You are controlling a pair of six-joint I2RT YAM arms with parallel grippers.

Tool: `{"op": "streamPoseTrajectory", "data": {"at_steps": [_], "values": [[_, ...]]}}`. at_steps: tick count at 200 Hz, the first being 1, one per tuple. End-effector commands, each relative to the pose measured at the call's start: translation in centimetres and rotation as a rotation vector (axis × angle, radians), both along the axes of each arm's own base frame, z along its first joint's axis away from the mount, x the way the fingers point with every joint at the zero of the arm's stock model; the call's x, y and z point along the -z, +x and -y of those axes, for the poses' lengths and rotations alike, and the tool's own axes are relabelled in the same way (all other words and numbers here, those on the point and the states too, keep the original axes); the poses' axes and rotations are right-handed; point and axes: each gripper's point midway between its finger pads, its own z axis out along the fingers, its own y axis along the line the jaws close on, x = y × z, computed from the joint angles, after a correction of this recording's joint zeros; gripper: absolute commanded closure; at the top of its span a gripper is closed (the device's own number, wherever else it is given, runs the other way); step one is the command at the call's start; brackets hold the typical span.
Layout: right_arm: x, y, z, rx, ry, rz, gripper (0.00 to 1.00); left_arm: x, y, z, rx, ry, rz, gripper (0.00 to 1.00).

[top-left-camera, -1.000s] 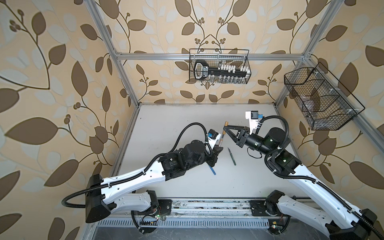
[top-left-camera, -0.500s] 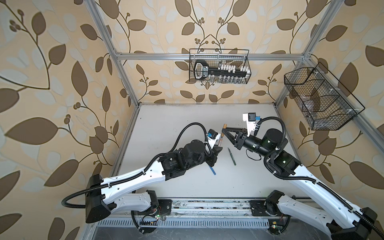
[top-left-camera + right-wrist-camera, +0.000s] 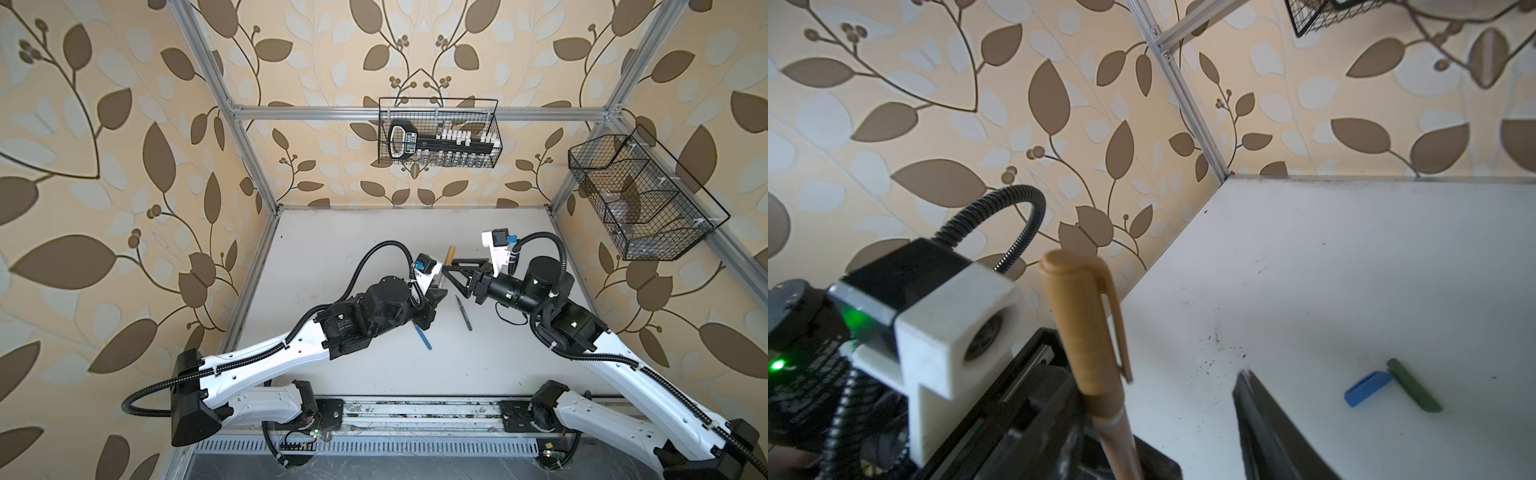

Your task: Insert the pens into the pen caps

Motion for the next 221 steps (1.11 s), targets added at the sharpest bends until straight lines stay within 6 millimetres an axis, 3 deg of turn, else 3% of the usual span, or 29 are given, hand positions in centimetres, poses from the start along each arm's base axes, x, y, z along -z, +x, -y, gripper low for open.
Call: {"op": "streamPoseTrajectory", "data": {"at_steps": [1, 77, 114, 221], "values": [[-3.0, -0.5, 1.1, -0.035, 0.043, 0.035, 0.38, -1.5, -0.3, 0.2, 0.016, -0.042, 0.008, 0.91], [-5.0, 0.4, 0.2, -0.095, 0.022, 0.059, 0.39, -0.3, -0.4, 0.7, 0.029, -0.021, -0.025, 0.92], [-4.5, 0.7, 0.5, -0.051, -0.031, 0.056, 0.40, -0.2, -0.4, 1.0, 0.034, -0.015, -0.029, 0.92], [-2.9, 2.2, -0.9, -0.086, -0.066, 0.005, 0.49, -0.1, -0.4, 0.9, 0.035, -0.001, -0.026, 0.92]]}}
